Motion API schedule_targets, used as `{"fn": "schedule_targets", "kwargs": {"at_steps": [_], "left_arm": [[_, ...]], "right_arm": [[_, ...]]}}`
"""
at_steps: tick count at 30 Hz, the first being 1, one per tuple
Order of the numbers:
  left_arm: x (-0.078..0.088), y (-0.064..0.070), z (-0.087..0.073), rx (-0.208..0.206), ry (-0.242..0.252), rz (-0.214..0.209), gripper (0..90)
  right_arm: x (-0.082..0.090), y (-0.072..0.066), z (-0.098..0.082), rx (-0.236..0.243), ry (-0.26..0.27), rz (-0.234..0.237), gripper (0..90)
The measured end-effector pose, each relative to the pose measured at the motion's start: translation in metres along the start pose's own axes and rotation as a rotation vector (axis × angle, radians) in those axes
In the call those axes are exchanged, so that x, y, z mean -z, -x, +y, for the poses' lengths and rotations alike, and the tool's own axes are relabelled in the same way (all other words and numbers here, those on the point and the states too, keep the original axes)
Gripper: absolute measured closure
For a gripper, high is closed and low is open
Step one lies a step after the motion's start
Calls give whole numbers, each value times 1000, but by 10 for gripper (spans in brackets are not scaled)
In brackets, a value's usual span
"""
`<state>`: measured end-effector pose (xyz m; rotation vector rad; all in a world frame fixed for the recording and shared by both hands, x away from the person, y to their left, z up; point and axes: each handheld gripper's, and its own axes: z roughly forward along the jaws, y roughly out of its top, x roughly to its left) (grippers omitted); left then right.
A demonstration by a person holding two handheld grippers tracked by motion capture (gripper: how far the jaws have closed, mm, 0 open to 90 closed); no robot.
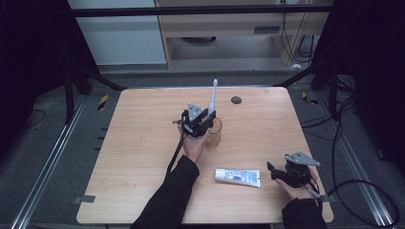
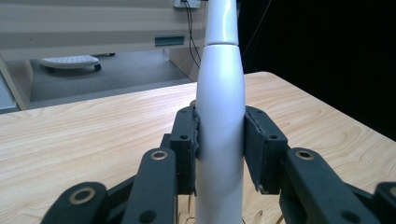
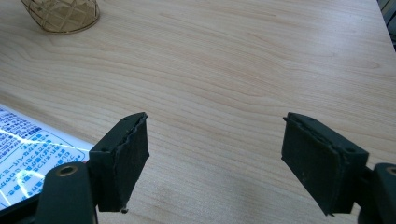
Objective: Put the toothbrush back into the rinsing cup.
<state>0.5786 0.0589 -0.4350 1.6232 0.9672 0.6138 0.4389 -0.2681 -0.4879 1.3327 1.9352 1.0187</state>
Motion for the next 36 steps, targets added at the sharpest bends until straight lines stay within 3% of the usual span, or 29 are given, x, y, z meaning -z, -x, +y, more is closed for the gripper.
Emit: {"fn": "schedule_targets", "kwargs": {"at_steps": [36], "left_arm": [[9, -2, -21, -20, -42, 5, 655]], "right_arm": [[0, 0, 0, -3, -6, -1, 227]]}}
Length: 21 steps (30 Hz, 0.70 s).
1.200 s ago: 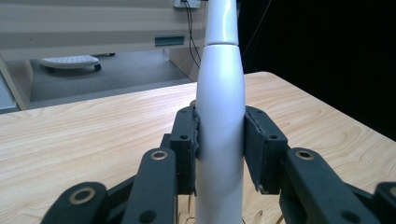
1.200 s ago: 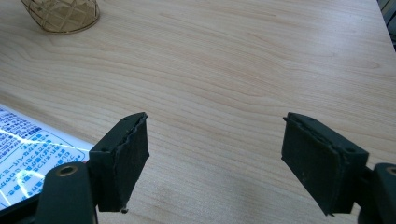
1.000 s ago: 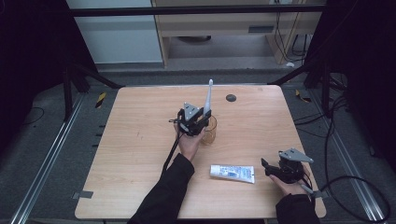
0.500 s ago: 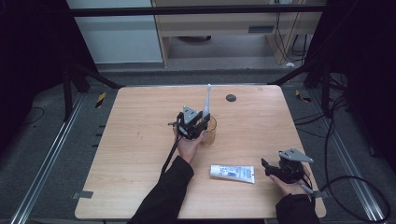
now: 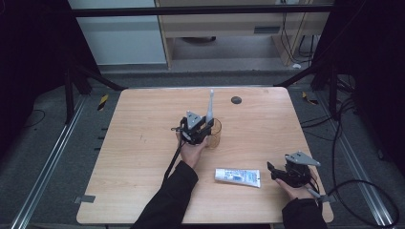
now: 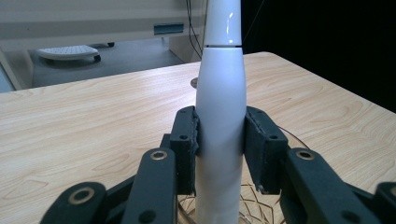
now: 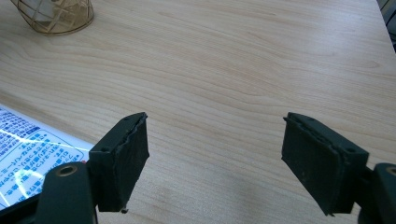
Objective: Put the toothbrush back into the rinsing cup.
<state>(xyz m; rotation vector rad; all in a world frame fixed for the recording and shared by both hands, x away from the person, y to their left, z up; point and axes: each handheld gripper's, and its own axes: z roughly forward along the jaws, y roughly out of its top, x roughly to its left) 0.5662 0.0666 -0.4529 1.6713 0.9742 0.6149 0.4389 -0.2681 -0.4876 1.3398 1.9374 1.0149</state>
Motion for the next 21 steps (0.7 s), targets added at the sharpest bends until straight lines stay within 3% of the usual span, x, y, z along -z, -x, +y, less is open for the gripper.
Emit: {"fn": "schedule_targets", "kwargs": {"at_steps": [21], "left_arm": [[13, -1, -1, -15, -8, -8, 655]], "right_arm": [[-1, -1, 0, 1, -4, 3, 226]]}}
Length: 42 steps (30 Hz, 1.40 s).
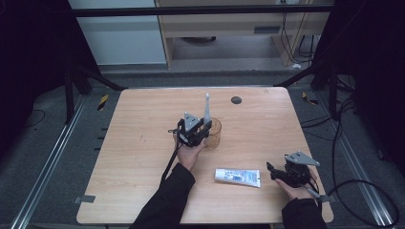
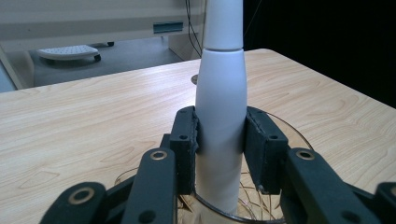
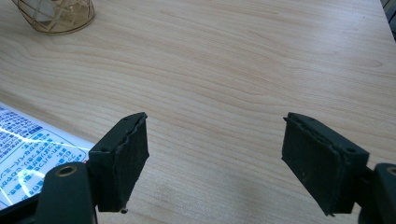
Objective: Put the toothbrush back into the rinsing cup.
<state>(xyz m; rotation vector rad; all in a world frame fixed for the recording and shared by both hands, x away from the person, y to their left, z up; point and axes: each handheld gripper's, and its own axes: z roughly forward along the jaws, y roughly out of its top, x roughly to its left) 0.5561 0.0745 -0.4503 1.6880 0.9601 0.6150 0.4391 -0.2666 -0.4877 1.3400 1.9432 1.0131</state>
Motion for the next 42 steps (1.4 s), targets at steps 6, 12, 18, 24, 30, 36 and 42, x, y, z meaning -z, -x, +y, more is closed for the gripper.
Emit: {"fn": "schedule_targets", "kwargs": {"at_steps": [6, 12, 18, 24, 30, 36, 42], "left_arm": [[5, 0, -1, -3, -4, -1, 651], [9, 1, -2, -10, -5, -2, 652], [12, 3, -3, -11, -4, -8, 634], [14, 3, -3, -16, -4, -7, 619], [17, 3, -3, -15, 0, -10, 591], [23, 2, -3, -20, 1, -13, 544], [30, 1, -2, -21, 1, -21, 504]], "right_arm": [[0, 0, 0, 3, 0, -1, 225], [0, -1, 0, 1, 1, 0, 224], [0, -1, 0, -1, 1, 0, 224], [0, -1, 0, 1, 1, 0, 224], [0, -1, 1, -2, 3, 2, 223], [0, -1, 1, 1, 6, 0, 223], [0, -2, 2, -4, 7, 3, 222]]}}
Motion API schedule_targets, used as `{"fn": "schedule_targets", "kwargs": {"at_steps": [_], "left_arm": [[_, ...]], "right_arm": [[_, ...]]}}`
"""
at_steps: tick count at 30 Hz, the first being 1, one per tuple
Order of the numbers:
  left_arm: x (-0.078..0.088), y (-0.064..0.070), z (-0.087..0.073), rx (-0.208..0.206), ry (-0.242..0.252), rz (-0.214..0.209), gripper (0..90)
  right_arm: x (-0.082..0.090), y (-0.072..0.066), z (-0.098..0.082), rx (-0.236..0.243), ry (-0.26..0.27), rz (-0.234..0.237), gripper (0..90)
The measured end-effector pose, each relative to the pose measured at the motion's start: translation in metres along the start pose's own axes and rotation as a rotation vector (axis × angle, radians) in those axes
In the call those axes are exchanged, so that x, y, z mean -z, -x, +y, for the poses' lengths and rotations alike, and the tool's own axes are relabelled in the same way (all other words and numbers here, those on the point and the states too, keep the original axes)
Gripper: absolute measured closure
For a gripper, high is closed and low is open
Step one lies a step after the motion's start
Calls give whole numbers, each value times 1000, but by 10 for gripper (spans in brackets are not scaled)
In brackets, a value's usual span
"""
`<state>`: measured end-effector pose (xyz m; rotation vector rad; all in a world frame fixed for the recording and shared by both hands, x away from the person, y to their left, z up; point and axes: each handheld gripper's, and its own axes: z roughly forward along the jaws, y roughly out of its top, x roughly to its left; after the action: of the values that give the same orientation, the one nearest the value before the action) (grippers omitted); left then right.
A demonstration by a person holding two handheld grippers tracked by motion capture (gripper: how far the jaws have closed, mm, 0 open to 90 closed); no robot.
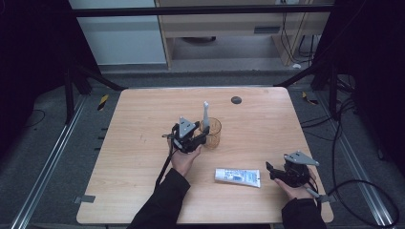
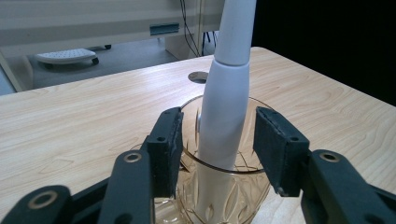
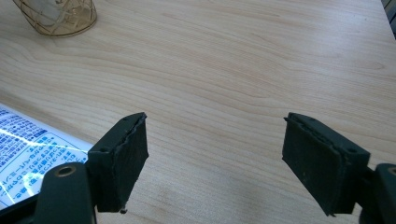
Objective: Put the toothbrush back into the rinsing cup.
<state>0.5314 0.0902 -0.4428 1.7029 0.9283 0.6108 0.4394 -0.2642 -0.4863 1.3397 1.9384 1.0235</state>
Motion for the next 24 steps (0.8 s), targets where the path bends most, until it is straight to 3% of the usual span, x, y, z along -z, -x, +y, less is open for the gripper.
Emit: {"fn": "schedule_targets", "kwargs": {"at_steps": [10, 13, 18, 24], "left_arm": [[27, -3, 6, -49, -18, 28, 479], [37, -8, 10, -59, -27, 44, 480], [56, -16, 18, -127, -60, 75, 469], [85, -31, 13, -161, -86, 97, 463]], "right_arm": [[3, -1, 2, -2, 15, 0, 227], [4, -2, 4, 1, 23, 2, 236], [7, -4, 7, -8, 30, 17, 271], [9, -5, 10, 8, 32, 36, 335]]}}
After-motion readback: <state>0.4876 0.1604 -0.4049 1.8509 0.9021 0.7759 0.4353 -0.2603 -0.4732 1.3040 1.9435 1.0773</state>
